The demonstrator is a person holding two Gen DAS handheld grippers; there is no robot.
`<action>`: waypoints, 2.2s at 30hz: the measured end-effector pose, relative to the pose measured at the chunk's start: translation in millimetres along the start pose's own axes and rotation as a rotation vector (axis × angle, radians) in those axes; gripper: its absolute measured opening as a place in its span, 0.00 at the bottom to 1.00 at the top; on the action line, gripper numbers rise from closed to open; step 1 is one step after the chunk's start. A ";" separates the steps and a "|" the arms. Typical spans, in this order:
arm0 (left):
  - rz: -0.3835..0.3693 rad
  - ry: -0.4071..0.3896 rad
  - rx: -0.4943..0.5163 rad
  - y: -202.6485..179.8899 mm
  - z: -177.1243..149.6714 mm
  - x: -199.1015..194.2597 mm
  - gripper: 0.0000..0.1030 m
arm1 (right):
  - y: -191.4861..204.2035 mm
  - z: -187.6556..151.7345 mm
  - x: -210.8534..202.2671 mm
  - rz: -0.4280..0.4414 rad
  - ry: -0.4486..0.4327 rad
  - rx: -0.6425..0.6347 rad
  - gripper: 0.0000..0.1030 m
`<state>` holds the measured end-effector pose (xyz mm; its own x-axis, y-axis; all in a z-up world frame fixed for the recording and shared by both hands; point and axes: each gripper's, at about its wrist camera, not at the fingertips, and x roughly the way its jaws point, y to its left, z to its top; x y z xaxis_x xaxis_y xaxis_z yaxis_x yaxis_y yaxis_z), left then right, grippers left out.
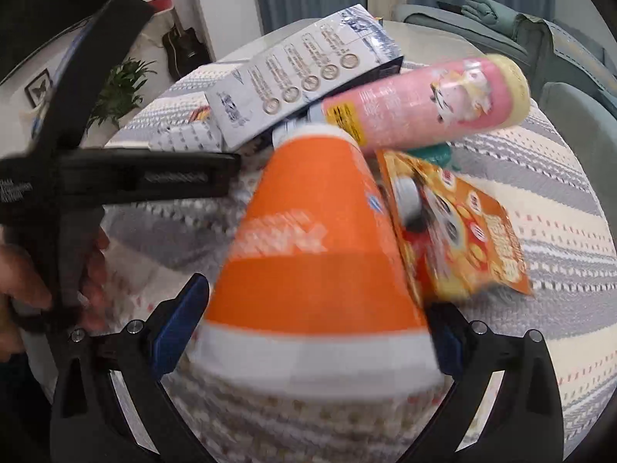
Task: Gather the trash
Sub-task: 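Grasp the polka-dot paper bag with the left tool while the right tool grasps the orange cup, then carry the orange cup and polka-dot bag with both tools over the blue basket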
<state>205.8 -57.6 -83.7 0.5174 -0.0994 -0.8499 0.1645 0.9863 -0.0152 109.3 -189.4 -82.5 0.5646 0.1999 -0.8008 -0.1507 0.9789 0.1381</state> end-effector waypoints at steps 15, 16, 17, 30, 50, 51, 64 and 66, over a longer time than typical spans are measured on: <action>0.033 -0.061 -0.005 -0.3 2.6 3.1 0.71 | 17.6 3.1 12.6 -0.074 0.033 -0.096 0.94; 0.036 -0.067 -0.003 -1.0 2.0 2.6 0.67 | 17.2 3.4 12.4 -0.073 0.033 -0.095 0.94; 0.043 -0.081 0.003 -3.5 0.4 0.7 0.61 | 16.9 3.7 12.4 -0.072 0.033 -0.094 0.94; 0.031 -0.105 -0.032 -6.4 -10.7 -7.1 0.60 | -9.4 13.4 -8.7 0.014 -0.049 -0.046 0.74; -0.082 -0.315 0.000 -34.7 -7.6 -106.2 0.60 | -47.4 -12.4 -167.6 0.009 -0.312 0.181 0.34; -0.067 -0.336 0.008 -35.8 -12.9 -114.7 0.60 | -47.2 -16.3 -179.6 -0.021 -0.351 0.164 0.34; -0.213 -0.438 -0.014 -73.2 -33.1 -192.8 0.60 | -133.9 -39.3 -273.1 -0.184 -0.505 0.341 0.34; -0.207 -0.464 0.036 -95.5 -35.0 -198.7 0.60 | -143.2 -49.4 -287.9 -0.252 -0.558 0.335 0.34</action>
<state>57.8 -127.4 68.2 0.7882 -0.3484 -0.5072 0.3278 0.9353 -0.1330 -71.8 -389.2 99.4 0.8955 -0.1306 -0.4255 0.2472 0.9409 0.2314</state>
